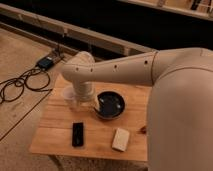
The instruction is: Place the pepper in the ceramic bowl
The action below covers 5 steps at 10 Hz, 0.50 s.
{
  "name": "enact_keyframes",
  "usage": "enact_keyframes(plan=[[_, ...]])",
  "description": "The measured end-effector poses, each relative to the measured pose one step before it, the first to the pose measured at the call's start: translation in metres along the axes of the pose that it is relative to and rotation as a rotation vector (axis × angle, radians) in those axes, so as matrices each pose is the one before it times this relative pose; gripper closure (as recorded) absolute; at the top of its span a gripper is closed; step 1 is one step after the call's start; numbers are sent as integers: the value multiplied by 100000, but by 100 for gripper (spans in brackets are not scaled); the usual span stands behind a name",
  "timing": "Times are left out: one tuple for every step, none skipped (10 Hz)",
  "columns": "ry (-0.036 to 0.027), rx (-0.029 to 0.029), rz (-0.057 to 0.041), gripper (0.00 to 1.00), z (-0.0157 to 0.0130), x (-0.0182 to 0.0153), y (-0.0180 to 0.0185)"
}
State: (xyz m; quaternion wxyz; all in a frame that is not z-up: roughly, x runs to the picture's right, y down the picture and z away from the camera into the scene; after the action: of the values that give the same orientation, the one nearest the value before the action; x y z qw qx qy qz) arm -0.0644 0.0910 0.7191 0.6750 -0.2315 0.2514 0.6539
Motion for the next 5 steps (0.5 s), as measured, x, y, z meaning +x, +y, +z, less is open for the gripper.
enact_keyframes(plan=[[-461, 1679, 3702, 35, 410, -560, -1718], [-429, 1726, 5715, 35, 638, -668, -2157], [-1017, 963, 8178, 35, 968, -999, -2631], [-1091, -614, 7517, 35, 905, -919, -2061], [-1395, -1426, 7296, 35, 807, -859, -1839]])
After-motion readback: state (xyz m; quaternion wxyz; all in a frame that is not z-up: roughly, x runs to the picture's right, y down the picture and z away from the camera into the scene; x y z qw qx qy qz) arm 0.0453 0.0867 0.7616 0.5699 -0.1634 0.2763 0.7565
